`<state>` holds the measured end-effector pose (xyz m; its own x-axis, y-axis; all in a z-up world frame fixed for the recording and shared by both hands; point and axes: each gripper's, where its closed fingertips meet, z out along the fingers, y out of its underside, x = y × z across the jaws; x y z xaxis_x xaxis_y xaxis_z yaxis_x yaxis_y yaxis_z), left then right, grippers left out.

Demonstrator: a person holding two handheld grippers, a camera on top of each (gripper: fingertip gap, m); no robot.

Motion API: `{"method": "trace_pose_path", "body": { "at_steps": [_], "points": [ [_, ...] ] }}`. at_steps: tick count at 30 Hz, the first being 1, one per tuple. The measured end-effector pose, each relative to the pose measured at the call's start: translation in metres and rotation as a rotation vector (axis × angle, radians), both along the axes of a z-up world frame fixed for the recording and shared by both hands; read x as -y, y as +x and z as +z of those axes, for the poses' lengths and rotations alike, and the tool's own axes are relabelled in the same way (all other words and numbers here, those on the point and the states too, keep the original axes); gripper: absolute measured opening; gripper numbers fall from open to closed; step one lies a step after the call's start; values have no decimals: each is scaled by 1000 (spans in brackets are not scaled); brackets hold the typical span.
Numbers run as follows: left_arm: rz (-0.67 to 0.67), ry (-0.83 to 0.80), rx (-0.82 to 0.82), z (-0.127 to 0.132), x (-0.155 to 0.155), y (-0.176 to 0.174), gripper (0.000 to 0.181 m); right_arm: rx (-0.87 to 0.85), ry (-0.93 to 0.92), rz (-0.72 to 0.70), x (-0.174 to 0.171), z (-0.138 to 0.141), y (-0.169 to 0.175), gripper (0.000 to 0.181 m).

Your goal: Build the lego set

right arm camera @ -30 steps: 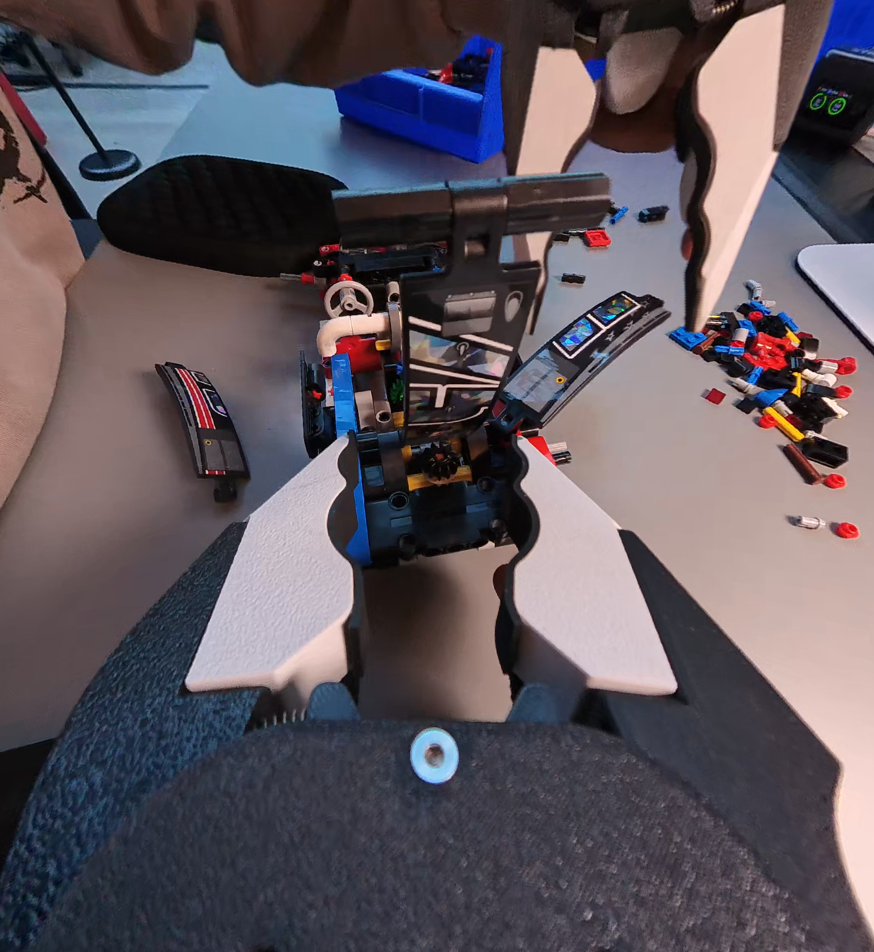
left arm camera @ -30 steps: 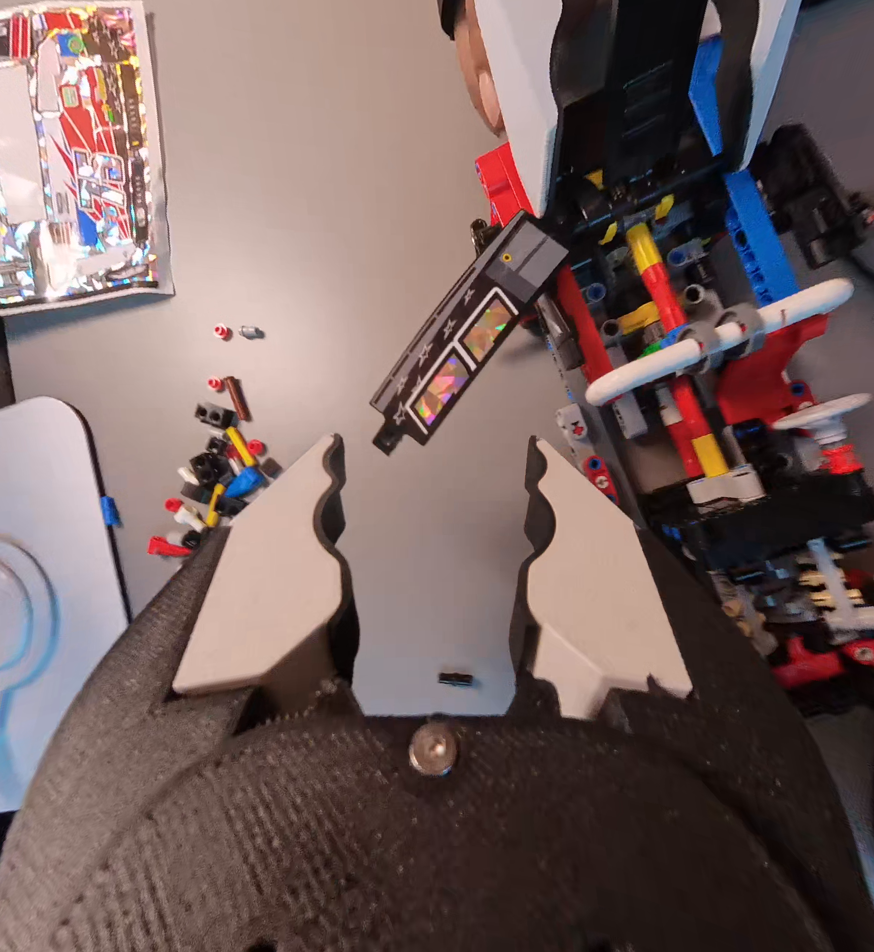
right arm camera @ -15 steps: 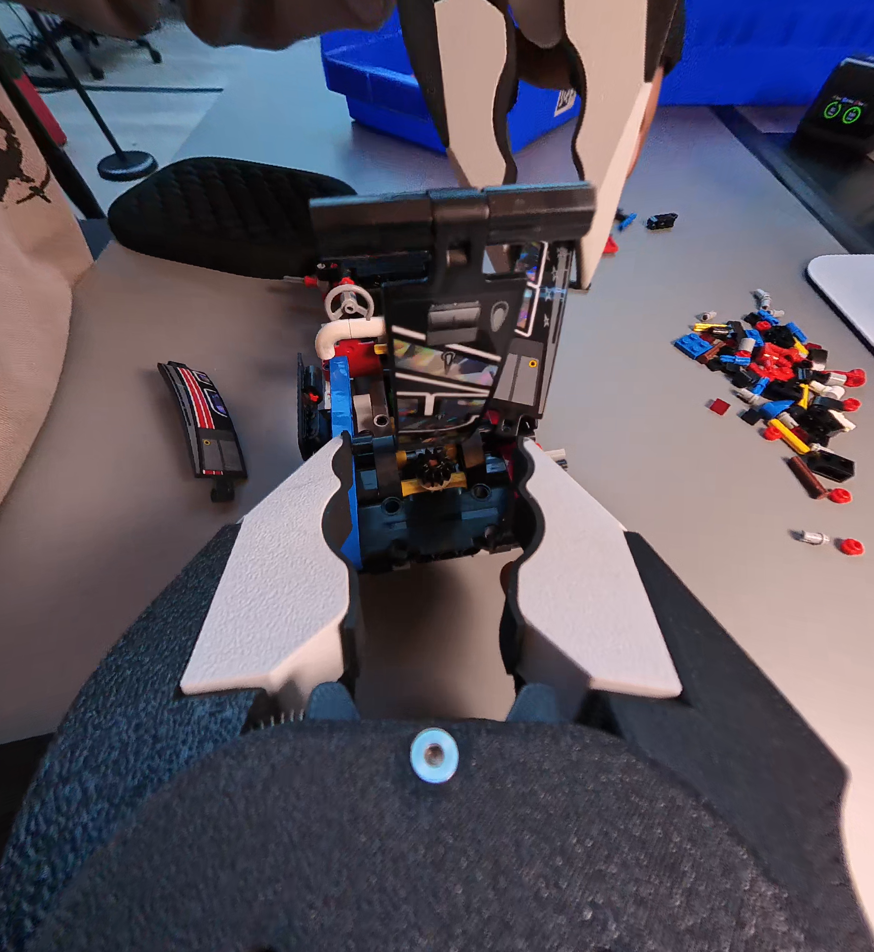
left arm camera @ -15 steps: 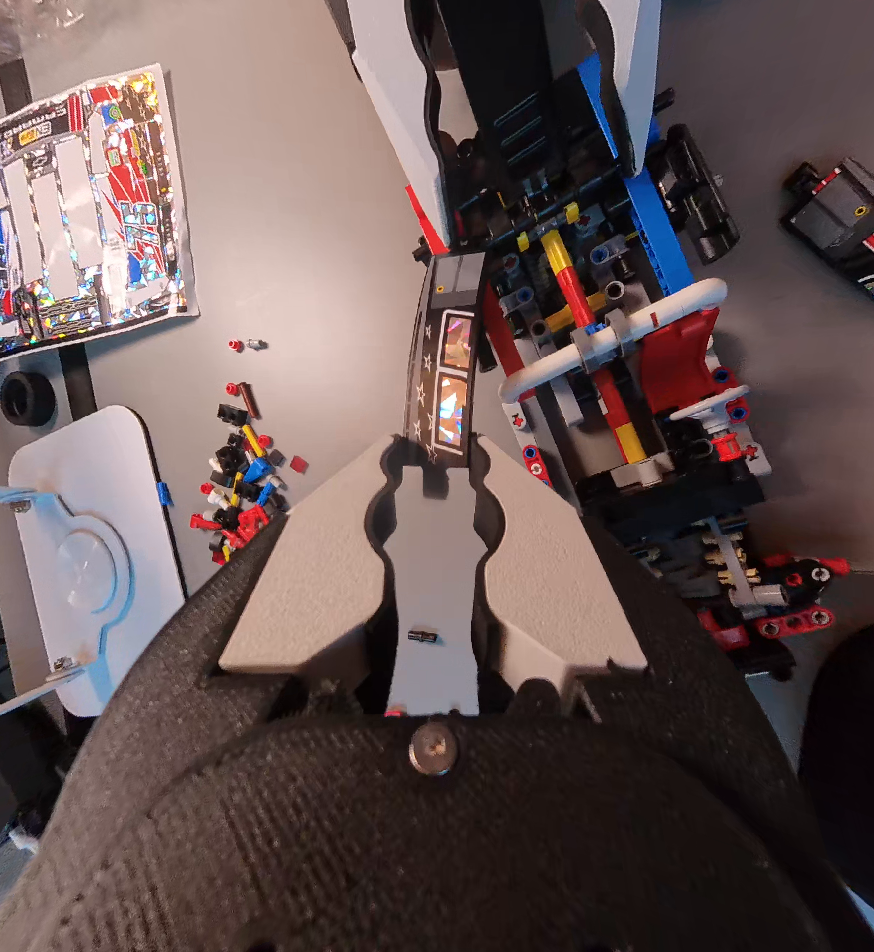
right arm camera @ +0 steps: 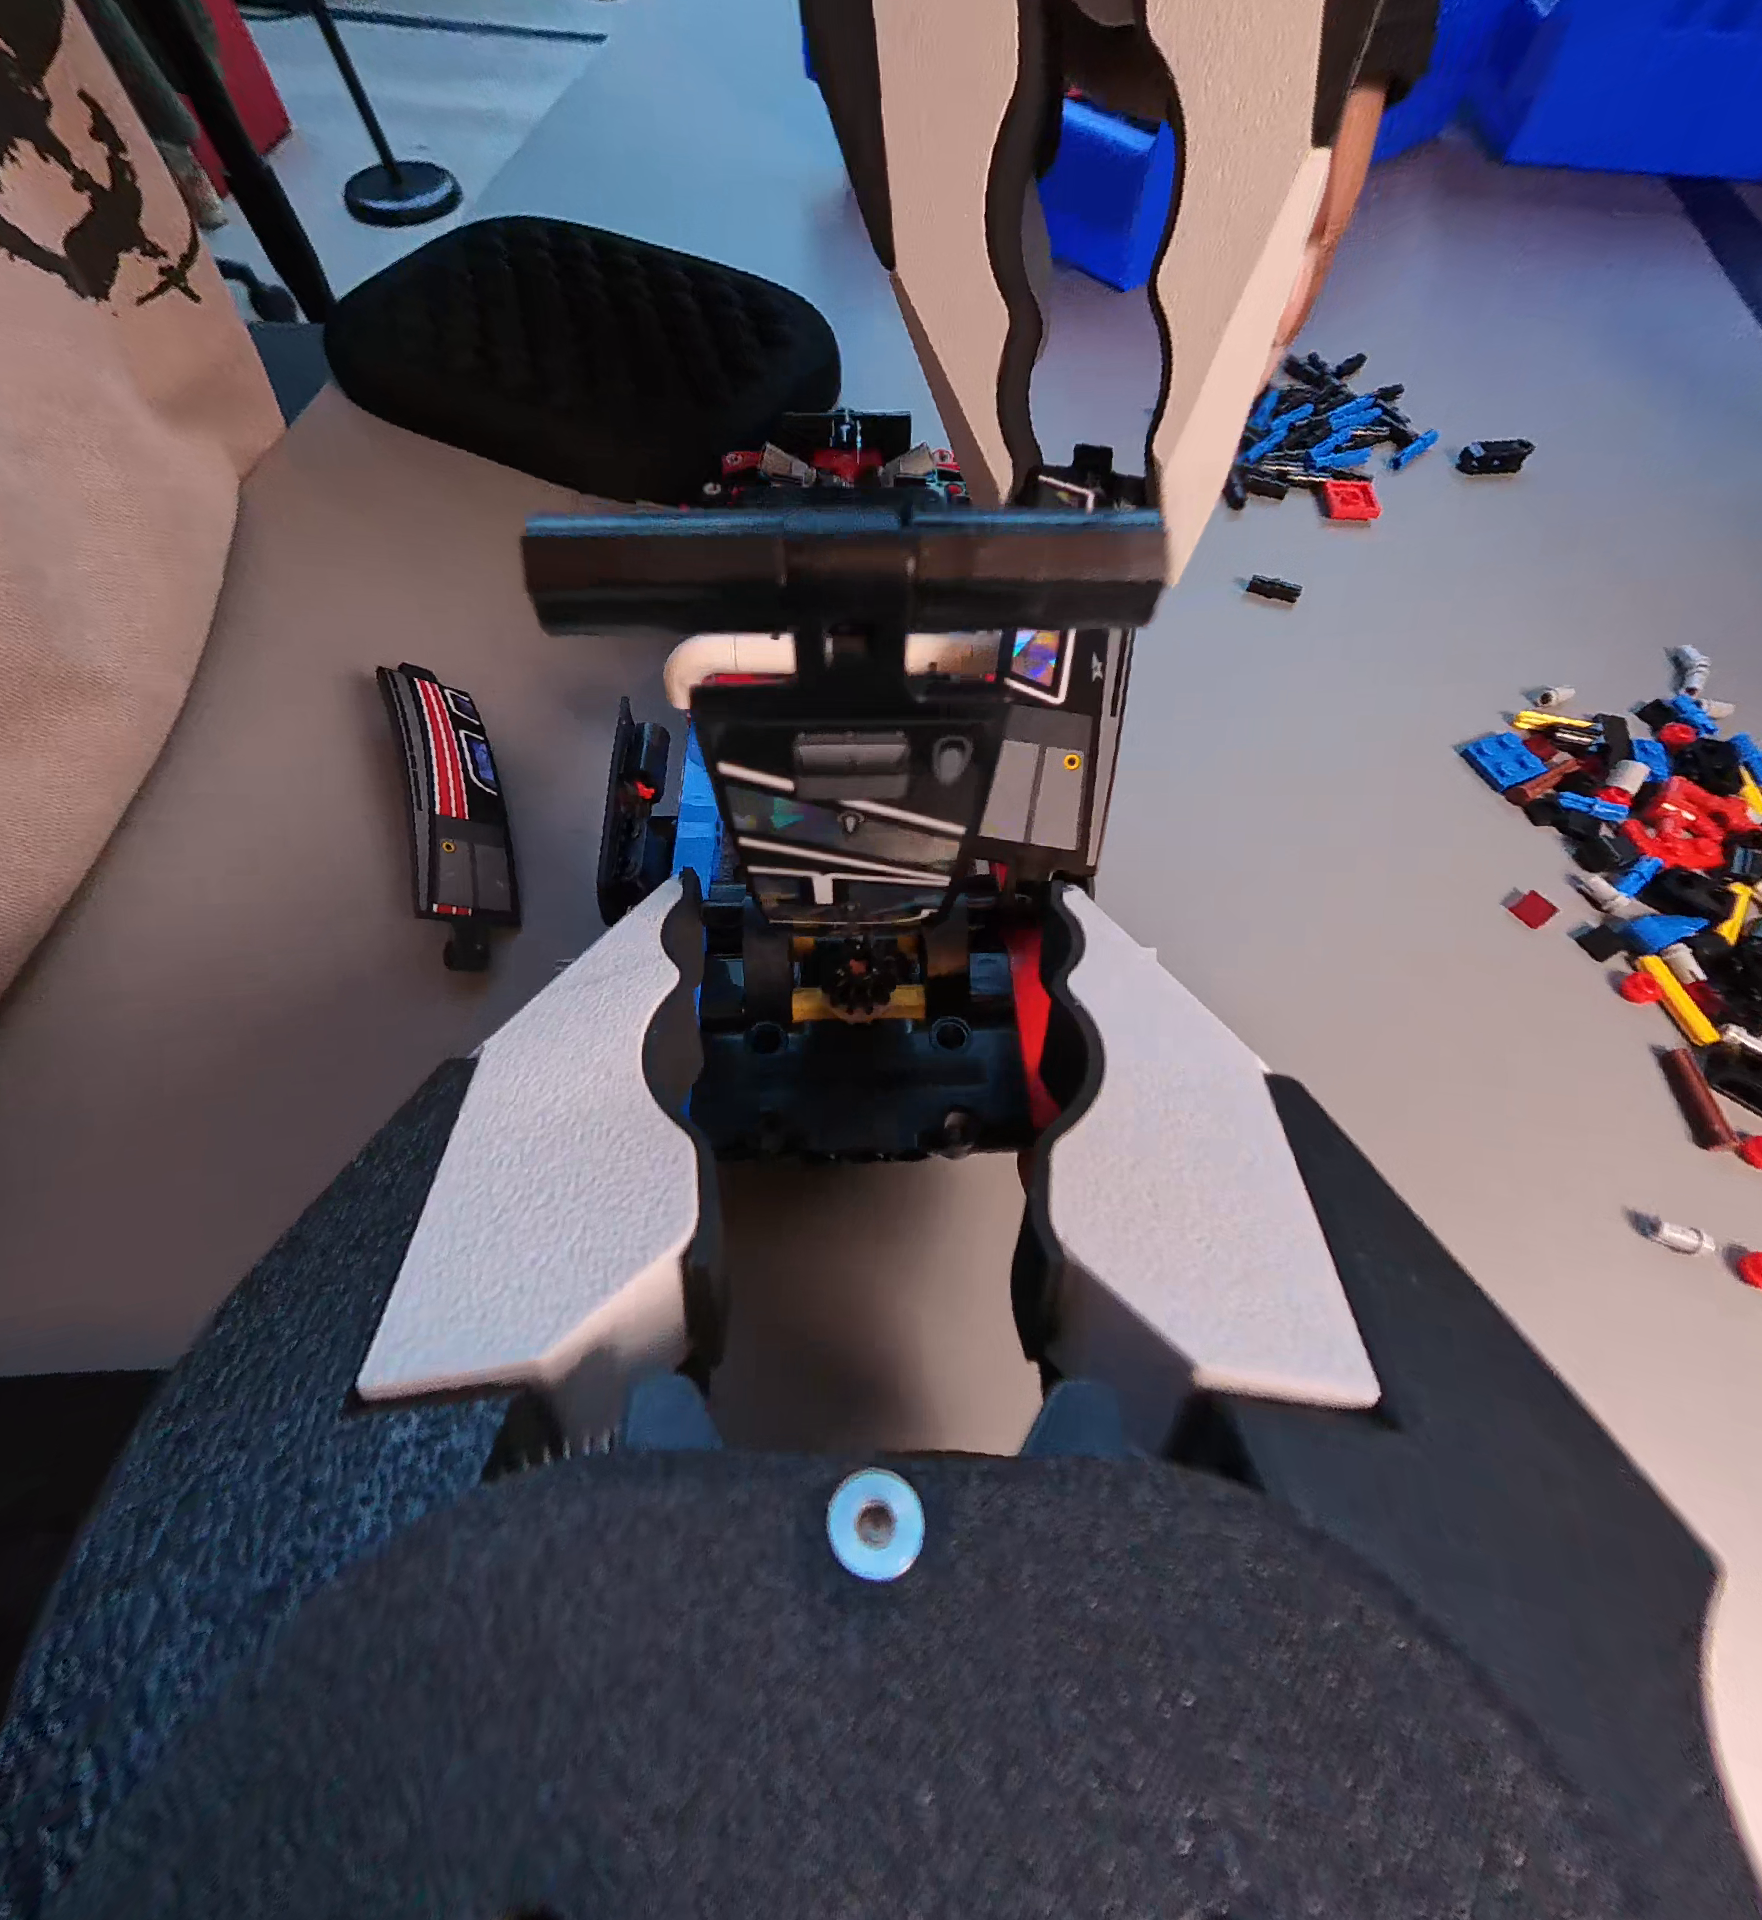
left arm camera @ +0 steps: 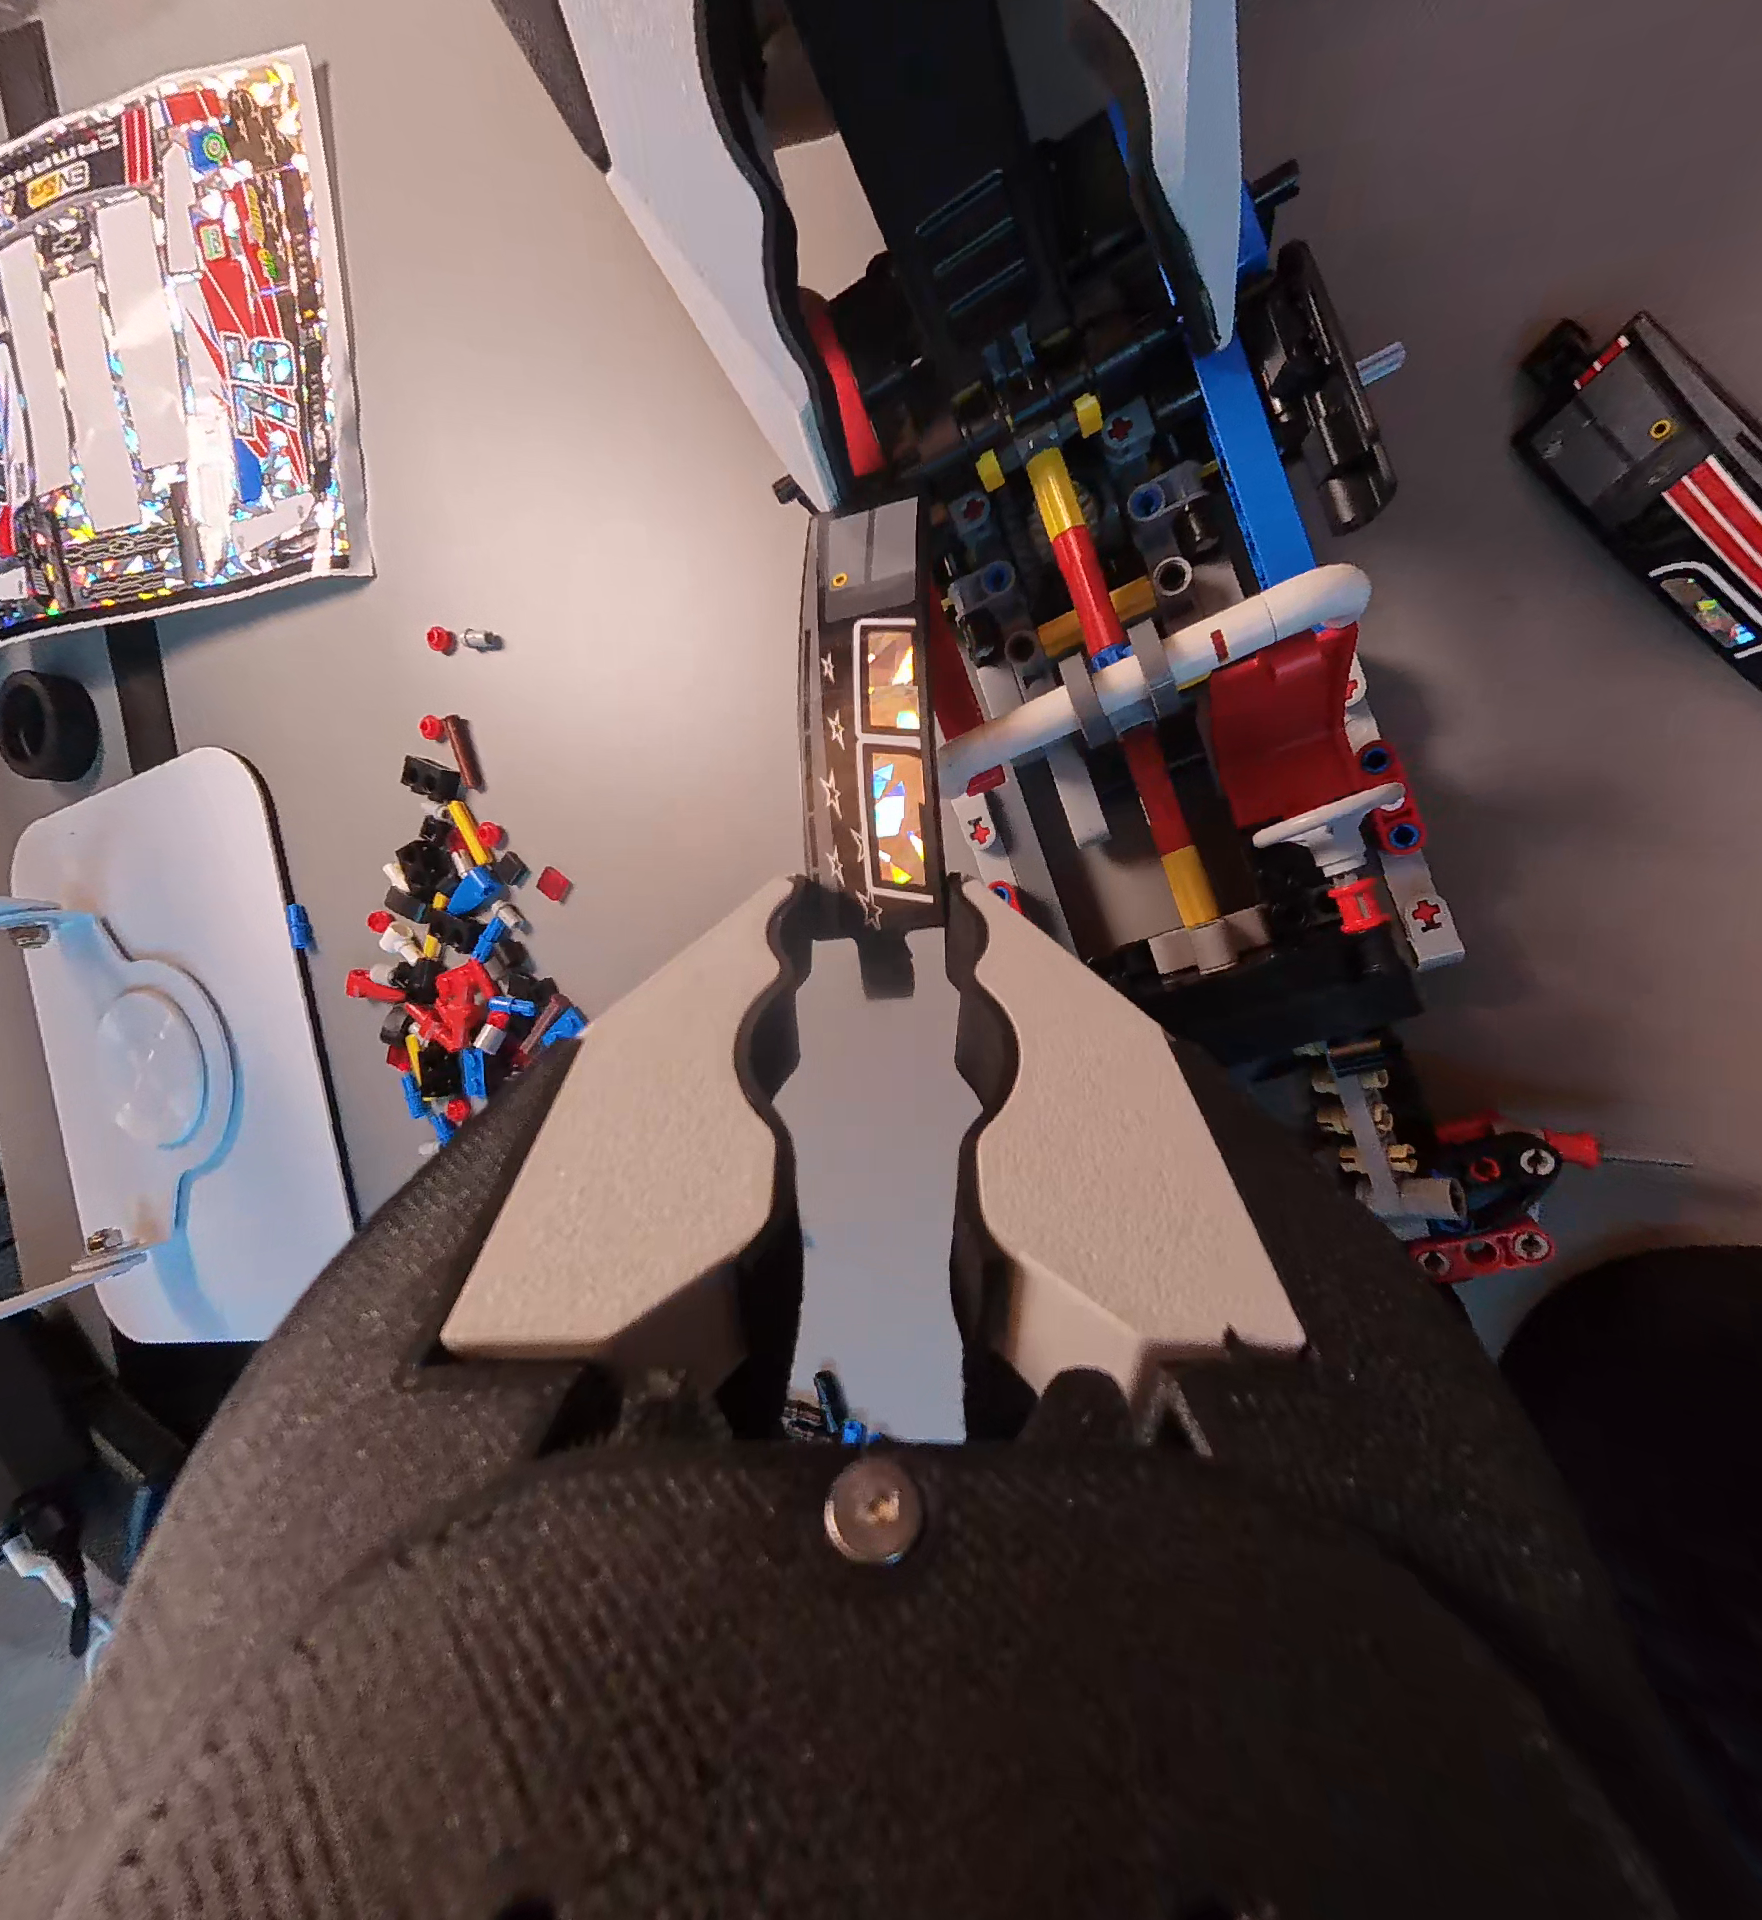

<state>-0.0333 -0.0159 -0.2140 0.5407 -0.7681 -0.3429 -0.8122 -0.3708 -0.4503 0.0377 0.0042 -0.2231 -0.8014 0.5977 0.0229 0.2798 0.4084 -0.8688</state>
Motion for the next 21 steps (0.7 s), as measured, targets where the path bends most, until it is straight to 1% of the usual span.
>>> {"method": "trace_pose_path", "body": {
  "at_steps": [1, 6, 12, 21],
  "points": [
    [2, -6, 11, 0, 1, 1, 24, 7, 2, 13, 0, 0, 0, 64],
    [2, -44, 64, -1, 12, 7, 24, 18, 7, 65, 4, -1, 1, 64],
    [0, -92, 166, 0, 24, 22, 24, 23, 12, 76, 4, -2, 1, 64],
    [20, -123, 177, -8, 27, 20, 24, 1, 10, 87, 4, -2, 2, 63]
  ]
}}
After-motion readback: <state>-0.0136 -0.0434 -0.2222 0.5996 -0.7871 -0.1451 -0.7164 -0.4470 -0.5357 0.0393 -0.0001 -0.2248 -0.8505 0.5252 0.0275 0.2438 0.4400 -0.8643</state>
